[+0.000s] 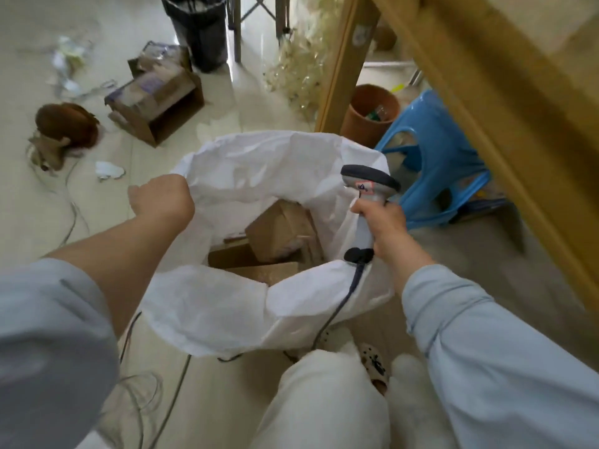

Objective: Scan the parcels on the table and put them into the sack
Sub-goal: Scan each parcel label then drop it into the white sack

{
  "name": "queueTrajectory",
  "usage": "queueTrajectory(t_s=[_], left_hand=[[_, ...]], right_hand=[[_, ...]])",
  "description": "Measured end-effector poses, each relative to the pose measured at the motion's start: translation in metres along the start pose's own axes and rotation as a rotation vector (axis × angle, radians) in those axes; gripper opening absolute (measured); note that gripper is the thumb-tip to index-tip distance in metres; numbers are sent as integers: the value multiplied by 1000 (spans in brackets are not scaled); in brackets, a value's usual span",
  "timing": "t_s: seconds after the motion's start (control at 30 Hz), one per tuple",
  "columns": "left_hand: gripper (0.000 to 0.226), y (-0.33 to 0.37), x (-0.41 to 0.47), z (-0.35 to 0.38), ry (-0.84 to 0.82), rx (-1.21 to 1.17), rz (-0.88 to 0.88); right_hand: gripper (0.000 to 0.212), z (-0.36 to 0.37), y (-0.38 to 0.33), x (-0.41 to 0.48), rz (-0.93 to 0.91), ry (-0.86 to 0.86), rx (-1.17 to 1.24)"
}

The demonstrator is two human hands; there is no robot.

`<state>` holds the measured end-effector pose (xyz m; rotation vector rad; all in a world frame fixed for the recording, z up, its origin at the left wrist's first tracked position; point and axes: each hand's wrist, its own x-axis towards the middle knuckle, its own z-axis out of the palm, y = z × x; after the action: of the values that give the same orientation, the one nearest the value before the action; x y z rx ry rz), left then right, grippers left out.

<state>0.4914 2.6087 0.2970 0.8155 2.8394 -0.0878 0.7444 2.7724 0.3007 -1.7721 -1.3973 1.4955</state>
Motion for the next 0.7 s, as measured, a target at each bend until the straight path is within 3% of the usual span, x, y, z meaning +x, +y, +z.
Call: queueTrajectory(t_s=[0.1,0.13,0.23,0.33,0.47,0.57,0.7], left_hand=[[12,-5,-17,-33,-21,-155,3],[13,-6,-24,-43,-31,-215,3],[20,-7,-42,-81,-83,-423,-7],[27,-13,-53,-125,-169,-640,21],[48,-31,-63,-163,-426,-849,54],[52,-35,-61,-158,-526,-917,-21],[51,-26,-83,-109,-452,-944,-44]], right_hand=[[67,-27,-38,-35,-61,58,-22],[67,-38,-47,-43,-84,75,-15],[38,-68,-81,-82,-143,117,-6],[40,-93,-119,-127,-212,112,12],[37,-113,-153,-172,-303,72,54],[37,-118,-153,-184,-320,57,64],[44,-107,-107,-163,-193,22,-38]])
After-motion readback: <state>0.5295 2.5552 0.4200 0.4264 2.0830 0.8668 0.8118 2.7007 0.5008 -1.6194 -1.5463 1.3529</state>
